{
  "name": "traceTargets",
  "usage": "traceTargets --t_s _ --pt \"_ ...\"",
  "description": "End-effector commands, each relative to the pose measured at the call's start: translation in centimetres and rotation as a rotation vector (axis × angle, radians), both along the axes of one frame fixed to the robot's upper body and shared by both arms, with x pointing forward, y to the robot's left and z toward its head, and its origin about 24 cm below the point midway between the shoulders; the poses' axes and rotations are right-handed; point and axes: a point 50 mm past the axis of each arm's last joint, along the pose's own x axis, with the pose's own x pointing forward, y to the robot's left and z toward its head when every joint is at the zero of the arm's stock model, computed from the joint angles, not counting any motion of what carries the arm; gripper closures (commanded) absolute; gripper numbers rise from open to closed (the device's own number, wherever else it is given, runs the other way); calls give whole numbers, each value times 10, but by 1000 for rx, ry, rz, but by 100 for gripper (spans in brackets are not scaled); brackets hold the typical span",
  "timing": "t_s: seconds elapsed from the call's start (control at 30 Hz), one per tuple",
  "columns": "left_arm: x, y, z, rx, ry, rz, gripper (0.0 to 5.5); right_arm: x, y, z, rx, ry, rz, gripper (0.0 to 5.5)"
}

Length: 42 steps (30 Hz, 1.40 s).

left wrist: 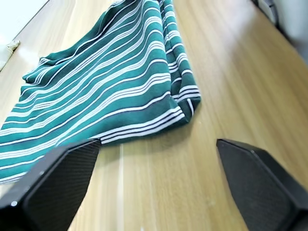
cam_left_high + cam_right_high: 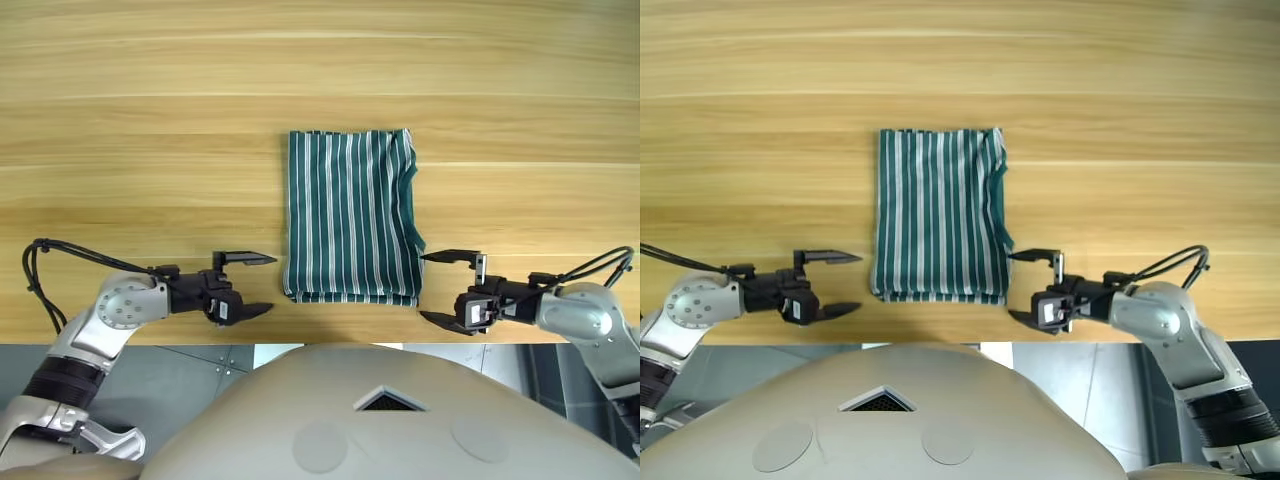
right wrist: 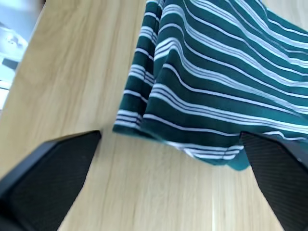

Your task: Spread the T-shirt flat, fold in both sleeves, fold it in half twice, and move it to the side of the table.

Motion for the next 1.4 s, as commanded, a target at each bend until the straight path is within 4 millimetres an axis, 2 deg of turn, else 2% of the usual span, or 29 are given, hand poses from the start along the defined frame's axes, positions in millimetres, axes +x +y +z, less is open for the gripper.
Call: traceTargets --t_s 0.03,0.23,0.4,0.6,0.7,0.77,1.0,1.23,1.3,1.4 --pt "-6 -6 -9 36 25 -42 102 -4 4 -9 -43 30 31 12" --pt "-5 -14 -14 8 27 -68 102 -2 7 -12 -46 23 34 12" --pt "-2 -24 -17 -18 12 -98 102 -2 9 -13 -41 28 39 92" --pt "3 -25 -27 16 -3 -110 180 -2 11 -18 -41 33 38 180" --pt "2 -23 -31 42 -7 -113 245 -1 12 -19 -41 32 36 252" --pt "3 -21 -34 63 -9 -116 269 -2 14 -20 -34 31 37 278" --pt "-5 -18 -32 58 17 -143 393 0 16 -21 -24 26 34 413" --pt "-5 -18 -31 52 22 -139 497 1 17 -21 -22 22 36 523" --pt "-4 -18 -31 53 22 -135 529 0 17 -21 -23 22 37 537" --pt "-2 -18 -31 50 20 -126 550 1 16 -21 -25 23 39 538"
